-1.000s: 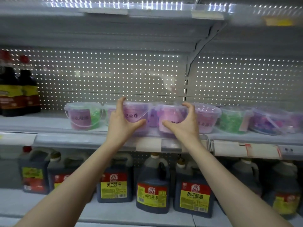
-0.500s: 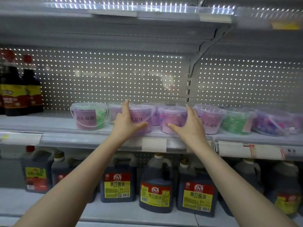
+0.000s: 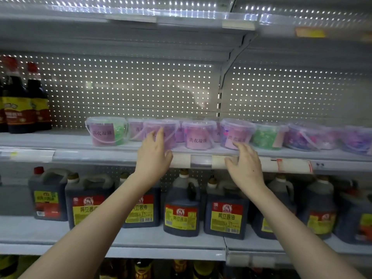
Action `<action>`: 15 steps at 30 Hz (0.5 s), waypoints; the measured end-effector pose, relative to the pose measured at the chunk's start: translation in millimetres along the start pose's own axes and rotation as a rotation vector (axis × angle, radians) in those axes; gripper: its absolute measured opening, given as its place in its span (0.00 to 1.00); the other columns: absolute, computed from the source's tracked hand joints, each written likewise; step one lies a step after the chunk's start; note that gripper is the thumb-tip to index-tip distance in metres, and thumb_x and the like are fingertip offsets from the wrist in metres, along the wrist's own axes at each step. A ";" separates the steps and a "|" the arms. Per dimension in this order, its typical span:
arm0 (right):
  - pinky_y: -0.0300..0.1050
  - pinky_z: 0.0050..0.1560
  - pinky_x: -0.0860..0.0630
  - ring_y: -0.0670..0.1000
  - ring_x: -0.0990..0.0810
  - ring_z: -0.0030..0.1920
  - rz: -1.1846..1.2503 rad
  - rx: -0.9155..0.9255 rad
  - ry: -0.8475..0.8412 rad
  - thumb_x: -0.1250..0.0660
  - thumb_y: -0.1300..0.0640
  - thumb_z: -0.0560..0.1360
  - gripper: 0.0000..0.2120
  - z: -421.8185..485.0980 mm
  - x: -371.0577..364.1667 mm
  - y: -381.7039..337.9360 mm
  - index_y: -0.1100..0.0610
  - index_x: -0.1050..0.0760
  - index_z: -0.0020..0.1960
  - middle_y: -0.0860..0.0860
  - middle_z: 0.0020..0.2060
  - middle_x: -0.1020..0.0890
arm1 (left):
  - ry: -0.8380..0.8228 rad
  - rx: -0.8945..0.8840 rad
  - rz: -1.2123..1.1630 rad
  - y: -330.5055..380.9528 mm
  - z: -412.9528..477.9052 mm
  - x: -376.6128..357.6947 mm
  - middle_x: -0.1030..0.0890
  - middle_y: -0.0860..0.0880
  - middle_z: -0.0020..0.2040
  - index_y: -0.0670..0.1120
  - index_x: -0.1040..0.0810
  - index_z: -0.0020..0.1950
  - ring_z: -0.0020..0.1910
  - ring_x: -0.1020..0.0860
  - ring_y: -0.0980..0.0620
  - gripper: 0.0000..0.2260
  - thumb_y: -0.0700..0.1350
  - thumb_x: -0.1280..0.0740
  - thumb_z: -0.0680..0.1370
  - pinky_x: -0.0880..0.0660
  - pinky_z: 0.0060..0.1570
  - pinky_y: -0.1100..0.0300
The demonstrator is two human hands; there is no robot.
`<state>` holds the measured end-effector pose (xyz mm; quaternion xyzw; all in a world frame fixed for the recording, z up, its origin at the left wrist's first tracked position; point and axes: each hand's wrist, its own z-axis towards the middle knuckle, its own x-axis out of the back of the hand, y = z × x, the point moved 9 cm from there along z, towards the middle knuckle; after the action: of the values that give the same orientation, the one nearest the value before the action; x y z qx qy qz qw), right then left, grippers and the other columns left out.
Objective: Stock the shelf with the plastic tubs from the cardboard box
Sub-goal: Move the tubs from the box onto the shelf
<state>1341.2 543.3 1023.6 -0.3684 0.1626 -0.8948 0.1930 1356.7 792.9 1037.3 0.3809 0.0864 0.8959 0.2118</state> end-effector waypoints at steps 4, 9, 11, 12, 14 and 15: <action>0.48 0.68 0.40 0.54 0.33 0.66 -0.179 0.069 -0.019 0.37 0.56 0.76 0.21 -24.5 18.4 26.5 0.56 0.33 0.68 0.53 0.65 0.29 | -0.049 -0.147 0.229 39.7 -24.0 -21.4 0.37 0.42 0.73 0.44 0.36 0.71 0.70 0.37 0.42 0.23 0.45 0.39 0.77 0.37 0.65 0.47; 0.50 0.72 0.43 0.55 0.38 0.71 -0.384 0.086 -0.097 0.39 0.55 0.77 0.23 -52.3 37.4 79.3 0.56 0.35 0.71 0.54 0.69 0.32 | -0.125 -0.293 0.324 97.1 -48.4 -61.6 0.29 0.42 0.66 0.43 0.31 0.66 0.64 0.31 0.40 0.21 0.41 0.37 0.73 0.33 0.58 0.46; 0.51 0.71 0.42 0.55 0.37 0.71 -0.431 0.088 -0.113 0.39 0.56 0.76 0.23 -63.9 48.4 101.9 0.56 0.34 0.71 0.55 0.69 0.32 | -0.164 -0.373 0.343 125.8 -60.8 -81.1 0.24 0.41 0.60 0.42 0.27 0.61 0.57 0.26 0.39 0.21 0.40 0.33 0.69 0.28 0.52 0.46; 0.51 0.71 0.42 0.55 0.37 0.71 -0.447 0.075 -0.123 0.39 0.57 0.76 0.23 -70.8 54.0 114.3 0.57 0.34 0.71 0.55 0.69 0.32 | -0.185 -0.403 0.352 139.3 -67.2 -90.8 0.23 0.41 0.56 0.42 0.25 0.59 0.53 0.24 0.39 0.20 0.40 0.31 0.67 0.27 0.49 0.46; 0.52 0.70 0.41 0.56 0.36 0.71 -0.466 0.043 -0.137 0.37 0.59 0.75 0.24 -85.5 66.9 141.7 0.57 0.33 0.70 0.56 0.69 0.32 | -0.203 -0.445 0.349 165.9 -79.2 -110.2 0.22 0.42 0.53 0.43 0.24 0.58 0.49 0.23 0.40 0.20 0.41 0.30 0.66 0.26 0.45 0.48; 0.53 0.70 0.40 0.57 0.35 0.70 -0.475 0.025 -0.150 0.36 0.60 0.74 0.24 -93.2 73.2 156.7 0.58 0.32 0.70 0.57 0.69 0.31 | -0.226 -0.462 0.337 180.5 -86.2 -120.2 0.22 0.43 0.53 0.43 0.24 0.59 0.50 0.23 0.40 0.20 0.42 0.31 0.67 0.27 0.46 0.48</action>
<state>1261.4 386.4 936.4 -0.4592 0.0457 -0.8871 -0.0068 1312.7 578.3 956.8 0.4286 -0.2081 0.8663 0.1497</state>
